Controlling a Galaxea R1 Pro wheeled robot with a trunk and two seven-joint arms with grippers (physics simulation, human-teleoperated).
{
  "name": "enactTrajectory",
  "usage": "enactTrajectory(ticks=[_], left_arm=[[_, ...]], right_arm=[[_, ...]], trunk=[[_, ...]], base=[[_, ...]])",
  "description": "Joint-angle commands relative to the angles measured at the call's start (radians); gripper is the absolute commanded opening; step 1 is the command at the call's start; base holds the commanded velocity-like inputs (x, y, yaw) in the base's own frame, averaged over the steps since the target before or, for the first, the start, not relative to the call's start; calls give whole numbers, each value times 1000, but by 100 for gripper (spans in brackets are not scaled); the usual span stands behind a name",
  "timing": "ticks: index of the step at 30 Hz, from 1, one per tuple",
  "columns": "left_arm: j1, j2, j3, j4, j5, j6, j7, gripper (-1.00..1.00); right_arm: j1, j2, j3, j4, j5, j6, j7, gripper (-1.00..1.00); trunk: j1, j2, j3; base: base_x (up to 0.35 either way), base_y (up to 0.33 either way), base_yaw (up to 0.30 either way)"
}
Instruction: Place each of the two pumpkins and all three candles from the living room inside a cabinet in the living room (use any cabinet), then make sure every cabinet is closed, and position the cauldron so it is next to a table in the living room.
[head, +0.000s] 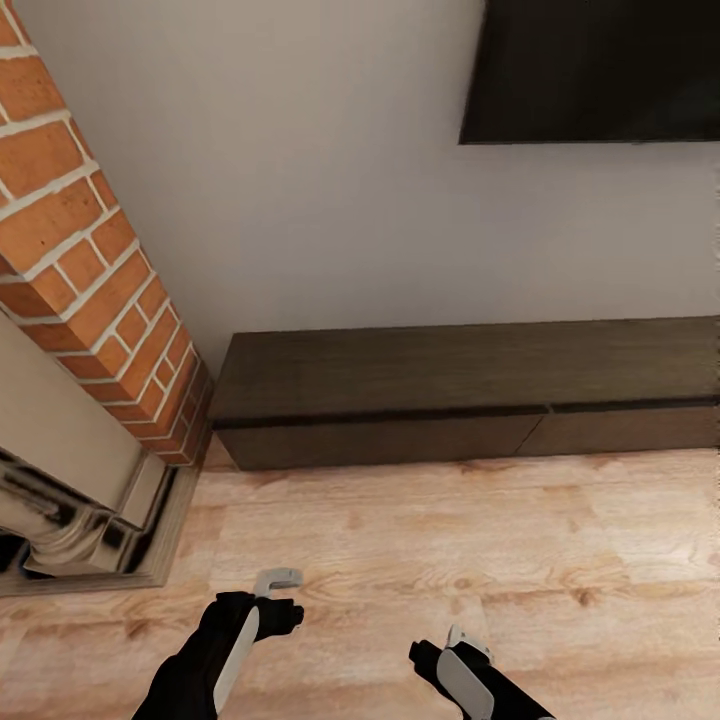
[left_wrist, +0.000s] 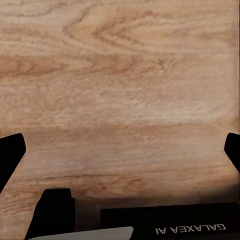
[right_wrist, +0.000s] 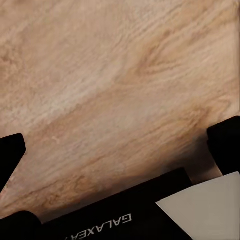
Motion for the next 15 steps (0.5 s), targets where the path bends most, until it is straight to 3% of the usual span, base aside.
enactTrajectory(ticks=[1, 7, 15], left_arm=[[0, 0, -1, -1, 8, 4, 6, 100], [0, 0, 0, -1, 2, 4, 6, 100], [0, 0, 0, -1, 0, 4, 7, 100]], right_arm=[[-1, -1, -4, -1, -4, 4, -7, 100], [-1, -1, -28, 13, -3, 4, -6, 100], [-1, -1, -30, 20, -3, 4, -6, 100]], trunk=[[0, 0, 1], [0, 0, 9], [0, 0, 21]], base=[[241, 0, -182], [74, 0, -180], [4, 0, -175]])
